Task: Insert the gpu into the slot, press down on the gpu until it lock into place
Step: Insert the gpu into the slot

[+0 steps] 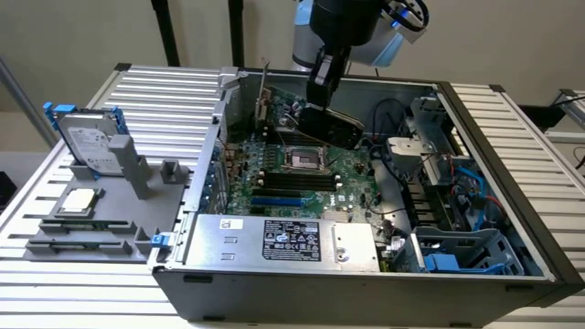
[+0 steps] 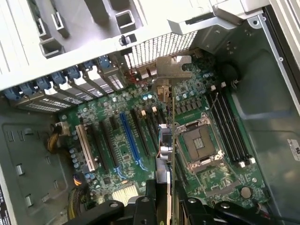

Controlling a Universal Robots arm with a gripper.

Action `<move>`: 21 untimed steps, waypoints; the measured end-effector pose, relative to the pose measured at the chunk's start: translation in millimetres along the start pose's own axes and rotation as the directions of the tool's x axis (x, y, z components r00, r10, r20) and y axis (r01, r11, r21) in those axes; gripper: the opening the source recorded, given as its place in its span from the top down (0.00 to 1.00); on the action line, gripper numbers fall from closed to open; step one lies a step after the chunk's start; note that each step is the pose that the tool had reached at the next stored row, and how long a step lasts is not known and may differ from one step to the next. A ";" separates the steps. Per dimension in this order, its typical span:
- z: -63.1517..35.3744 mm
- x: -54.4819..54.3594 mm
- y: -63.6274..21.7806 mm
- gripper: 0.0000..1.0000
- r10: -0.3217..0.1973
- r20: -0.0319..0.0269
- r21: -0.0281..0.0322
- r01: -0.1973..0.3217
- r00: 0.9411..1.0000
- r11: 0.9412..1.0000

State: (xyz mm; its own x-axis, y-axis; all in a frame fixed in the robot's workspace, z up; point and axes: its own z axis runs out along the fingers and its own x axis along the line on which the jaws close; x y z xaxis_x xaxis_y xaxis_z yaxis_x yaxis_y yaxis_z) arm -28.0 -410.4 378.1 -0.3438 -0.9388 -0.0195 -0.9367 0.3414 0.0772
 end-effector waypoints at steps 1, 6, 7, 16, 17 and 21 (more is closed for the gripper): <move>0.2 0.0 -0.1 0.74 -0.018 0.000 0.001 0.018 1.000 1.000; 1.9 0.1 -0.2 0.74 -0.102 -0.001 0.012 0.102 0.995 0.995; 2.3 0.1 -0.2 0.74 -0.118 -0.001 0.016 0.118 0.993 0.993; 5.6 0.2 -0.5 0.74 -0.231 0.009 0.047 0.231 0.973 0.972; 6.3 0.4 -0.5 0.74 -0.242 0.009 0.050 0.241 0.970 0.969; 10.0 4.3 -1.7 0.74 -0.268 0.011 0.053 0.267 0.963 0.962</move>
State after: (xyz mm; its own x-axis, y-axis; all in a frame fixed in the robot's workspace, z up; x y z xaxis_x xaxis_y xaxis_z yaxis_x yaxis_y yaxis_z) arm -28.5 -414.6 367.9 -0.0805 -0.9955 -0.0505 -0.9967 0.0797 0.0166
